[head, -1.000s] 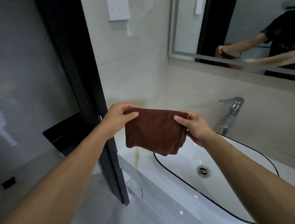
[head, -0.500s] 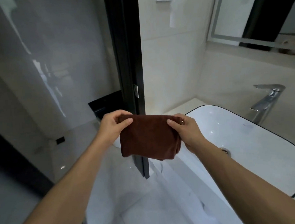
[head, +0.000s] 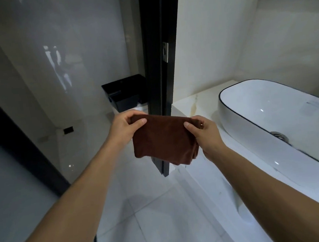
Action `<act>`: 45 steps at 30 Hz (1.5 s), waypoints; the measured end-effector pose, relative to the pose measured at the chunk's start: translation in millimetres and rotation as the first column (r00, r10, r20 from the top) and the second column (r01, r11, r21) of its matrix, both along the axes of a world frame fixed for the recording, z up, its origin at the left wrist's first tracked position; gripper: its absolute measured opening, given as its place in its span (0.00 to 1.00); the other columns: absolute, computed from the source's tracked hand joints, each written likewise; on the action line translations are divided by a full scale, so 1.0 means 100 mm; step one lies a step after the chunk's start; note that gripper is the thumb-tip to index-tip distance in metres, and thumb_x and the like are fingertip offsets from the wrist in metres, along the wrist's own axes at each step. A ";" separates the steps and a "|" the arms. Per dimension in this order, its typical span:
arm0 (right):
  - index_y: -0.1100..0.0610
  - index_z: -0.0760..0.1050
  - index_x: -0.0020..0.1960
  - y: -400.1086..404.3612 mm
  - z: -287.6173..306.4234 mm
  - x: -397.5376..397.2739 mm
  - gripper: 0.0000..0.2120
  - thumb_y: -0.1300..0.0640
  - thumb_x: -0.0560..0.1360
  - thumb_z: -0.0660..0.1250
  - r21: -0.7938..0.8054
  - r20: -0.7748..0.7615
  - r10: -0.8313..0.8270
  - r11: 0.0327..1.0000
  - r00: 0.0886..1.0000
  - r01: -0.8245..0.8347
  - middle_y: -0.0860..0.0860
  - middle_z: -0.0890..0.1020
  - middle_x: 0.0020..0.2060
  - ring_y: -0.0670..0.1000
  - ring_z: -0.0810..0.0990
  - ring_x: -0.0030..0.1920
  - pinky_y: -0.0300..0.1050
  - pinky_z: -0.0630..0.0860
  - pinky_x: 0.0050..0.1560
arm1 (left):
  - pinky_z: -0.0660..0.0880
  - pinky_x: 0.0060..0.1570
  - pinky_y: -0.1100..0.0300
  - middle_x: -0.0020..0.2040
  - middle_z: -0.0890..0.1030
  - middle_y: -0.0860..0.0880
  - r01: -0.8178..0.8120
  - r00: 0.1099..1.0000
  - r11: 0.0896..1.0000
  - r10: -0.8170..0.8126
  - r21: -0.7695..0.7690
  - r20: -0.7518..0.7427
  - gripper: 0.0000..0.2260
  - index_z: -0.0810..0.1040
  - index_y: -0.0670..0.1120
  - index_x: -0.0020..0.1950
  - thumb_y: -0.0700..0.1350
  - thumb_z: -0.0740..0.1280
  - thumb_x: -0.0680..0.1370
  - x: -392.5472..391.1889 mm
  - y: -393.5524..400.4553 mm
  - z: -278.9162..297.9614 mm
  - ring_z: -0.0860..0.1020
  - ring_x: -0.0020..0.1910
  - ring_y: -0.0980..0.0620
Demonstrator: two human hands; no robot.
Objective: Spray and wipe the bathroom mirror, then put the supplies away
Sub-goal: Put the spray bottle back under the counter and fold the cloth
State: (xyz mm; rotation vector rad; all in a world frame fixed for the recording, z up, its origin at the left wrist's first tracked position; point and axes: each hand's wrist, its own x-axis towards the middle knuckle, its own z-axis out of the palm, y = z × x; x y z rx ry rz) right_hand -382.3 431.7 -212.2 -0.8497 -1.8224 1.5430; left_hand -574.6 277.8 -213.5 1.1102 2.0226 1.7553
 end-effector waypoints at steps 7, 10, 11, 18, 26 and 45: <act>0.52 0.81 0.45 -0.20 -1.21 -0.11 0.04 0.57 0.79 0.70 0.081 0.007 -0.068 0.994 0.998 0.067 0.52 0.85 0.42 0.54 0.84 0.47 0.56 0.82 0.54 | 0.78 0.55 0.55 0.47 0.85 0.50 -0.025 0.996 0.996 0.033 0.086 -0.089 0.10 0.84 0.52 0.48 0.36 0.72 0.75 -0.10 -0.03 -1.20 0.82 0.49 0.51; 0.50 0.80 0.42 -0.19 -1.87 -0.04 0.07 0.57 0.79 0.70 0.083 0.019 -0.113 0.990 0.993 0.111 0.50 0.84 0.38 0.53 0.83 0.43 0.55 0.82 0.52 | 0.77 0.55 0.59 0.47 0.85 0.52 -0.014 0.987 0.997 0.025 0.069 -0.160 0.09 0.84 0.51 0.49 0.37 0.71 0.76 -0.04 0.05 -1.79 0.82 0.50 0.53; 0.50 0.79 0.41 -0.18 -2.09 -0.02 0.08 0.56 0.79 0.70 0.086 0.025 -0.129 0.988 0.991 0.127 0.49 0.84 0.37 0.53 0.82 0.43 0.55 0.82 0.52 | 0.77 0.55 0.59 0.47 0.85 0.52 -0.008 0.982 0.998 0.019 0.059 -0.187 0.09 0.84 0.50 0.49 0.37 0.71 0.76 -0.03 0.09 -1.99 0.82 0.50 0.54; 0.51 0.78 0.39 0.11 -3.34 0.25 0.09 0.57 0.78 0.70 0.035 0.040 -0.318 0.948 0.947 0.316 0.50 0.81 0.36 0.52 0.79 0.40 0.47 0.76 0.42 | 0.76 0.57 0.61 0.48 0.84 0.58 0.084 0.961 0.996 -0.082 -0.004 -0.264 0.09 0.85 0.52 0.51 0.39 0.71 0.76 0.11 0.67 -3.23 0.81 0.51 0.60; 0.54 0.80 0.42 0.84 -3.98 0.68 0.06 0.56 0.76 0.73 0.076 0.091 -0.522 0.853 0.848 0.517 0.55 0.85 0.43 0.54 0.83 0.45 0.55 0.82 0.54 | 0.77 0.60 0.51 0.49 0.85 0.54 0.301 0.910 0.953 -0.293 -0.021 -0.292 0.07 0.84 0.48 0.53 0.40 0.69 0.77 0.38 1.79 -3.93 0.82 0.53 0.55; 0.59 0.83 0.55 2.05 -4.44 0.83 0.09 0.56 0.78 0.71 0.281 0.201 -0.720 0.692 0.664 0.665 0.56 0.85 0.52 0.57 0.83 0.54 0.46 0.78 0.57 | 0.75 0.54 0.48 0.51 0.84 0.50 0.131 0.756 0.973 -0.220 -0.187 -0.616 0.06 0.84 0.53 0.53 0.47 0.72 0.76 0.66 3.41 -4.38 0.77 0.54 0.44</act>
